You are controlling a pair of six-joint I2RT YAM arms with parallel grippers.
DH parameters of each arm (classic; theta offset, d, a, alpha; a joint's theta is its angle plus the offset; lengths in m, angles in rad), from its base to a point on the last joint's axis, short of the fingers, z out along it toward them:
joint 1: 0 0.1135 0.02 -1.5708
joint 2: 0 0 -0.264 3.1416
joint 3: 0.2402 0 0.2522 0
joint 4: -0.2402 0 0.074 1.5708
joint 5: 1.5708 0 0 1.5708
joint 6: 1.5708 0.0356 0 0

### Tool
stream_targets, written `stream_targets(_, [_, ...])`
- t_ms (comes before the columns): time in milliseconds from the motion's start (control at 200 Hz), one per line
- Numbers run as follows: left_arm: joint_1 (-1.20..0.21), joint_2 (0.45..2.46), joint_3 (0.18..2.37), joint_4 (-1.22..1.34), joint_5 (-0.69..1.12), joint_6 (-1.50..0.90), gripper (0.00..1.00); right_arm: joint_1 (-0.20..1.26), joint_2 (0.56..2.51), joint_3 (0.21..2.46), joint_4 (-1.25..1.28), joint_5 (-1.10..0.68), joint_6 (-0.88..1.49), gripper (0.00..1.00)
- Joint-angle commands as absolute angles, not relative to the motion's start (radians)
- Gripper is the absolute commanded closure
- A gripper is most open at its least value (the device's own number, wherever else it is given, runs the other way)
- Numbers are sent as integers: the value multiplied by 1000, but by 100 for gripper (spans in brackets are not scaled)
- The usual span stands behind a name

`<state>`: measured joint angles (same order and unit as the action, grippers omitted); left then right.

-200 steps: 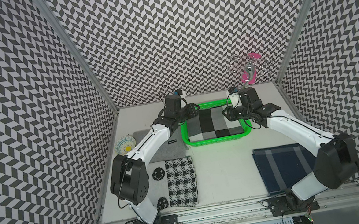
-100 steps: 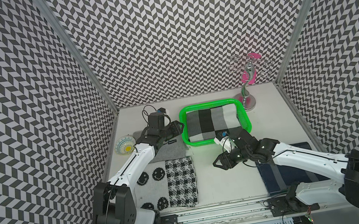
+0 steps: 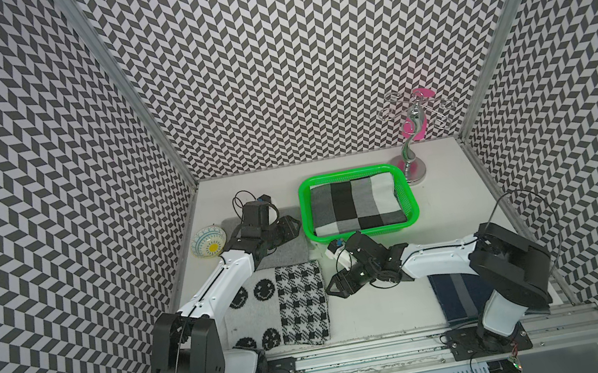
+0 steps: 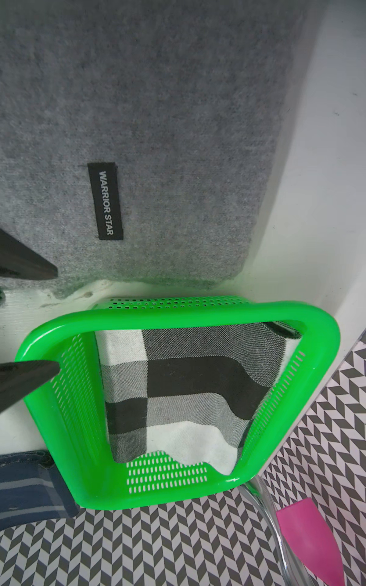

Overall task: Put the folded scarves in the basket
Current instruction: Move the scarf to the center of the board.

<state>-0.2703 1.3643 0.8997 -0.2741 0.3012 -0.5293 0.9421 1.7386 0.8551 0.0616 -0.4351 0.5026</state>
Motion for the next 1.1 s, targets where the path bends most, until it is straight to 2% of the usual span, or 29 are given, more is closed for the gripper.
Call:
stream_targets(0, [-261,1345,898,-261,316,-506,55,966,1802,909,173,-437,524,36])
stream_targets(436, [-249,1354,895,-249,346,-497,54,1020,1942,948,210,-437,524,36])
stream_targets(441, [-249,1354,894,-249,346,-496,54,1020,1942,948,211,-425,529,46])
stream_targets(451, [-249,1353,894,-249,346,-496,54,1020,1944,948,213,-417,554,54])
stream_targets(471, [-248,1351,893,-250,345,-497,54,1020,1945,948,214,-414,559,61])
stream_targets(541, [-247,1346,887,-251,348,-496,55,1015,1931,929,219,-400,560,77])
stream_targets(646, [-245,1341,883,-250,354,-499,55,989,1859,856,208,-350,575,92])
stream_targets(791, [-244,1339,882,-241,368,-509,56,907,1725,733,160,-336,566,93])
stream_targets(991, [-245,1311,826,-226,398,-540,56,709,1428,555,-4,-319,511,93])
stream_targets(1097, [-245,1300,786,-220,409,-551,56,630,1334,505,-92,-319,511,93])
